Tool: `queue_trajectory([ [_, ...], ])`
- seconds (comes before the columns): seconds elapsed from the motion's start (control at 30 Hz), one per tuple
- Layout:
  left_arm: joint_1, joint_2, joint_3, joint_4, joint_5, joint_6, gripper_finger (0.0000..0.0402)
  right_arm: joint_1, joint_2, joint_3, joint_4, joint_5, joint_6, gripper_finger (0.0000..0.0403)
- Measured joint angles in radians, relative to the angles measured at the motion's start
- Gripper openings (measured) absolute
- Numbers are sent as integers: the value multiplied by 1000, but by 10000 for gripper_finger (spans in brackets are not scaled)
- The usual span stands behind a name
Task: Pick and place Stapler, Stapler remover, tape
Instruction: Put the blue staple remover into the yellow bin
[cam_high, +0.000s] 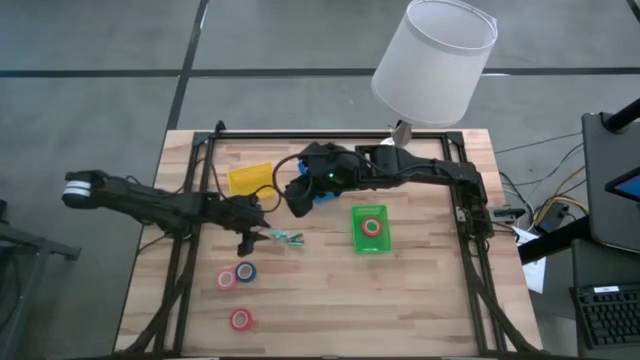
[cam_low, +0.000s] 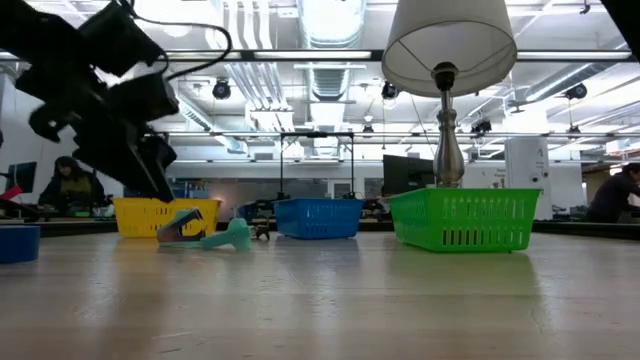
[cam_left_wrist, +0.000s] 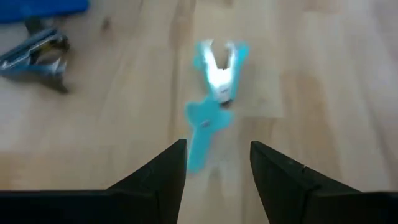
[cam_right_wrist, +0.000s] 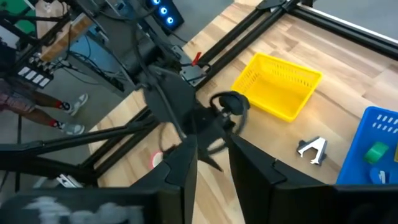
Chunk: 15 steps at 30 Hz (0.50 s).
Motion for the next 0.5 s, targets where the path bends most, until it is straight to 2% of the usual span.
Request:
queue_trajectory([
  [0.23,0,89,0,9,-14,35,181,0,0,0,7,0,-3,79],
  [0.5,0,196,0,125,-41,48,181,0,0,0,12,0,-5,87],
])
